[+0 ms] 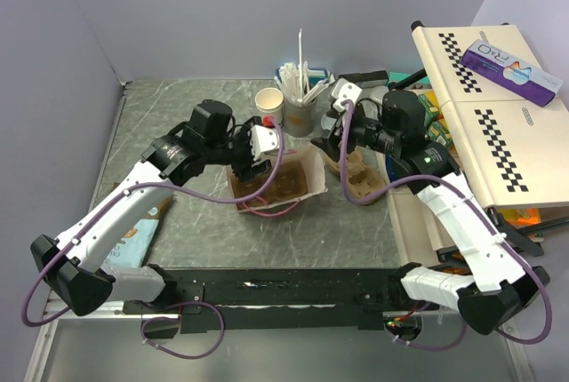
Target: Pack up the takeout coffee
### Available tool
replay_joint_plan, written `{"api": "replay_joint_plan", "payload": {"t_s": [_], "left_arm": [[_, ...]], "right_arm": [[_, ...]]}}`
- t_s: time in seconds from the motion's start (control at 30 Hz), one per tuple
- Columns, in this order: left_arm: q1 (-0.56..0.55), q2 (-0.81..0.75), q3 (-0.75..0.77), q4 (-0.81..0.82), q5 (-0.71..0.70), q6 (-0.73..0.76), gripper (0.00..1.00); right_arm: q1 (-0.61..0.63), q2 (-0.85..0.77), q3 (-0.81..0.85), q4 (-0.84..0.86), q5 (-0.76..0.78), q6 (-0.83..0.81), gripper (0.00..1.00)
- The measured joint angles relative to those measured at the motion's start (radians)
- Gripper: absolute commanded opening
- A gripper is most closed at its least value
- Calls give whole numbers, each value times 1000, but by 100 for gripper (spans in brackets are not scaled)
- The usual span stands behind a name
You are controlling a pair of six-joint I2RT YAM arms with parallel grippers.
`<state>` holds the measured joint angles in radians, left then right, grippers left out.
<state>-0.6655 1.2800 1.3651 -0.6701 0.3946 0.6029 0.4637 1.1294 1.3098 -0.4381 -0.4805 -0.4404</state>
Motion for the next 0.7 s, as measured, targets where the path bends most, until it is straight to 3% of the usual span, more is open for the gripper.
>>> {"api": "replay_joint_plan", "payload": {"t_s": [0.23,0.37,0.7], "left_arm": [[52,16,139,20,18,-94,98],[110,8,222,67,10,-153,99],[452,62,241,126,-56,-293,99]], "right_arm": [[-29,93,94,-47,-89,6,80],[-39,156,144,-58,-121,14,80],[-53,197,169,-62,-159,51,80]]}}
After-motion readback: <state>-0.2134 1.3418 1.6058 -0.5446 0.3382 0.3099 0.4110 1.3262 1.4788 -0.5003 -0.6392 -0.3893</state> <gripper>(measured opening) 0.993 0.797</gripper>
